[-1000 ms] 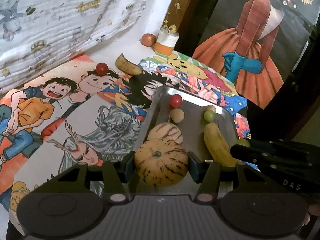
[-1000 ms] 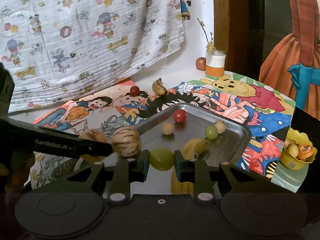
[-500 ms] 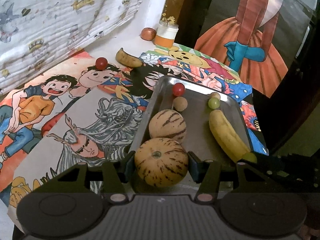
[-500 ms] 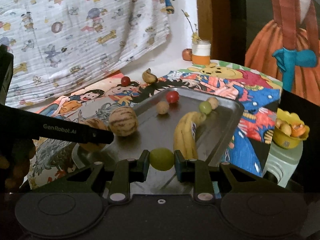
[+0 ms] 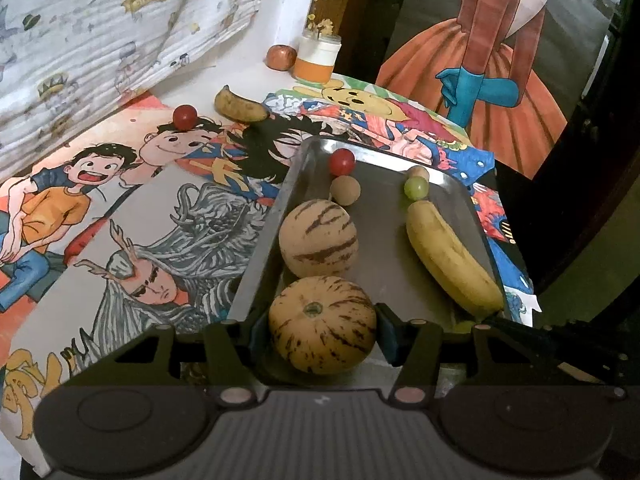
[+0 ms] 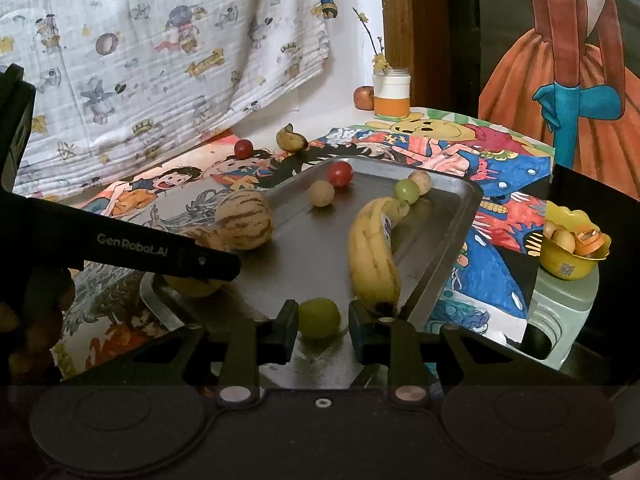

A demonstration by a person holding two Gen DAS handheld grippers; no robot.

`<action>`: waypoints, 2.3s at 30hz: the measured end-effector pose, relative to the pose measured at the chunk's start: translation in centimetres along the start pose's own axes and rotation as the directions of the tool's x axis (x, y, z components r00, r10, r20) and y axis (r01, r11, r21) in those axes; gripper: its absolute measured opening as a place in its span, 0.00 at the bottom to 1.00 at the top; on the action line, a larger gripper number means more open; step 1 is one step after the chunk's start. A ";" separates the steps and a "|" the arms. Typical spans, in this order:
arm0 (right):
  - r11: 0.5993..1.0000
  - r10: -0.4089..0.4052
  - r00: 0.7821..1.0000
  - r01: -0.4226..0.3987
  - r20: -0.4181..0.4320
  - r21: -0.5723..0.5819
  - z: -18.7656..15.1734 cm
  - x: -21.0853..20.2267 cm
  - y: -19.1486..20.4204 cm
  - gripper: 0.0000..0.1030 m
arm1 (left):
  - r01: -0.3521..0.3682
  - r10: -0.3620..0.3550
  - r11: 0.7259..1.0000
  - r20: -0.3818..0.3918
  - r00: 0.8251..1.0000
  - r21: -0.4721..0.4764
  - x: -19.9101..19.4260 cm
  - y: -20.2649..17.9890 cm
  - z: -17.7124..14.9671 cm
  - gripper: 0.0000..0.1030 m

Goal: Organize fruits
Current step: 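Carry the melon and grape over the tray and open both grippers to release, then lift both grippers away from the tray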

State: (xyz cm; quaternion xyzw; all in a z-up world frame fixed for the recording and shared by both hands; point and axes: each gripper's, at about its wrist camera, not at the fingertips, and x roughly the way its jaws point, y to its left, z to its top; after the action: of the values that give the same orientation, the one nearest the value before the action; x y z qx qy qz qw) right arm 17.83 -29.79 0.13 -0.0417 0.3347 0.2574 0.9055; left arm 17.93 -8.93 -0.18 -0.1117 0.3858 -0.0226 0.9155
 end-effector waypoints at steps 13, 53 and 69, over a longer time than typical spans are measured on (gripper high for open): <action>1.000 0.000 1.000 0.000 -0.006 0.006 -0.2 0.3 0.3 0.33 | 0.006 -0.006 1.000 -0.002 1.000 -0.003 0.0 0.0 0.0 0.57; 0.988 -0.068 0.998 0.066 0.009 0.137 -0.7 -4.8 3.8 0.99 | -0.097 0.101 0.995 0.172 0.980 -0.030 -6.8 4.5 -1.8 1.00; 0.990 -0.075 0.991 0.087 -0.110 0.108 -1.3 -4.9 8.1 0.99 | -0.113 0.106 0.993 0.208 0.972 0.023 -9.4 7.4 -4.0 1.00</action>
State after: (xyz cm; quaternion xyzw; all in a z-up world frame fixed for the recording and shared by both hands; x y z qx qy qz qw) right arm 9.92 -25.27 2.96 -0.0179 0.3940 0.1985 0.8972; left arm 8.19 -1.24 2.03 -0.0763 0.2939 0.0329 0.9522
